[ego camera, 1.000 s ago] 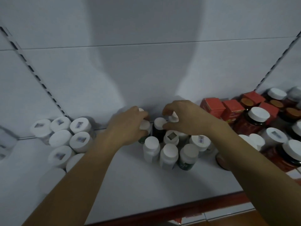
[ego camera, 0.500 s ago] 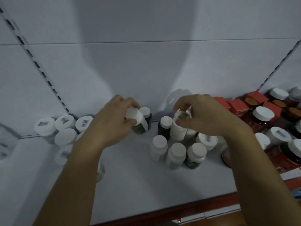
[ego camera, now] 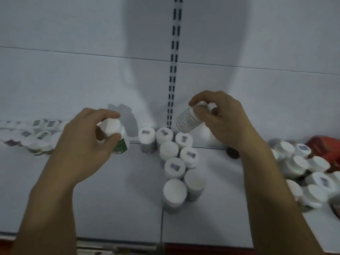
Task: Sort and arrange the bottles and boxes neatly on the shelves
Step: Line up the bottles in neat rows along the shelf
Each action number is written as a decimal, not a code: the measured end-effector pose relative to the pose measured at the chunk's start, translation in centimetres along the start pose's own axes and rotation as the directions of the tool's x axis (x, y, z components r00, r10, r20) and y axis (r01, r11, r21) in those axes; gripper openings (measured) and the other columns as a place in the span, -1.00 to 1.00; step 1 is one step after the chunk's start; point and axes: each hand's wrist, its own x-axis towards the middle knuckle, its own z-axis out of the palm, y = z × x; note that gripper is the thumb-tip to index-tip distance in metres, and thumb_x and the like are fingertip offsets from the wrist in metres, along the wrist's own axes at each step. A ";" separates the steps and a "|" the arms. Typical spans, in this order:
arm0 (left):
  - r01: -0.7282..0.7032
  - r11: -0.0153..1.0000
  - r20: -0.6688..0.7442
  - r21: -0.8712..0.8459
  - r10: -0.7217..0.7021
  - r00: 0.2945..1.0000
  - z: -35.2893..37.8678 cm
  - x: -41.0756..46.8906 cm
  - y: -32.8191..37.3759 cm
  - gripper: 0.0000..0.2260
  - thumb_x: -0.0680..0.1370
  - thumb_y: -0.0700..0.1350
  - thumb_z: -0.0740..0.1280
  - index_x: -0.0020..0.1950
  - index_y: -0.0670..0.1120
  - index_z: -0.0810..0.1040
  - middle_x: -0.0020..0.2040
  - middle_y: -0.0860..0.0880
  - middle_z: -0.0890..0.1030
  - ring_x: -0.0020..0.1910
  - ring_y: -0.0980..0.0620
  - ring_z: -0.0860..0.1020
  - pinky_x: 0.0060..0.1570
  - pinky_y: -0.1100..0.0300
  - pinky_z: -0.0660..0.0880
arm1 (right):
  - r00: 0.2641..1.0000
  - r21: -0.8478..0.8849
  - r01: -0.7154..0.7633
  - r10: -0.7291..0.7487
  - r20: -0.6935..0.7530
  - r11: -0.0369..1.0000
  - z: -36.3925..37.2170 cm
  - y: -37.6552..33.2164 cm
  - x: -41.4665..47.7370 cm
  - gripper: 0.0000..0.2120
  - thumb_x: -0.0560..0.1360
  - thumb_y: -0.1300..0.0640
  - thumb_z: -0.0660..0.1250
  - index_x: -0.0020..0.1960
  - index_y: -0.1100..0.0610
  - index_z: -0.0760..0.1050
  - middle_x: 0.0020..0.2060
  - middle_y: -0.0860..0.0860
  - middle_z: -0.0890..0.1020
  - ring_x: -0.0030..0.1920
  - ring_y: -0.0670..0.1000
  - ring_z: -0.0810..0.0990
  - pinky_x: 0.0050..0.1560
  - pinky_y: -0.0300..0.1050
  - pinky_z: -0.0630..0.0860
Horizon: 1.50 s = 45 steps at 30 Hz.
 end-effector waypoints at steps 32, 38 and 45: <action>-0.044 0.986 0.212 -0.158 0.078 0.974 -1.3 -2.4 -13.7 -0.66 0.53 -0.10 0.46 0.27 0.12 0.53 0.05 0.22 0.46 -0.12 0.21 0.56 -0.15 0.37 0.47 | 0.870 -0.330 0.060 0.113 0.480 0.942 18.8 -8.6 2.4 -0.29 0.35 -0.04 0.58 0.40 -0.11 0.34 0.12 -0.08 0.49 0.02 -0.01 0.55 0.03 -0.08 0.50; -0.120 0.951 0.175 -0.284 0.175 0.969 0.6 -1.6 -11.7 -0.71 0.56 -0.18 0.41 0.24 0.08 0.56 0.09 0.21 0.51 0.02 0.22 0.55 -0.02 0.36 0.49 | 0.912 -0.181 -0.033 0.104 0.396 0.983 22.3 -8.1 -0.8 -0.50 0.39 -0.05 0.57 0.23 0.03 0.47 0.06 -0.09 0.63 -0.06 -0.05 0.60 -0.02 -0.07 0.54; -0.103 0.986 0.331 -0.130 0.141 0.933 0.3 -2.6 -13.4 -0.92 0.56 -0.06 0.31 -0.10 0.13 0.52 -0.12 0.18 0.56 -0.12 0.17 0.56 -0.17 0.22 0.53 | 0.940 0.004 -0.283 0.277 0.202 0.959 24.6 -5.1 -0.8 -0.34 0.36 0.14 0.62 0.33 0.15 0.36 0.05 -0.05 0.57 -0.06 -0.09 0.56 -0.18 -0.41 0.39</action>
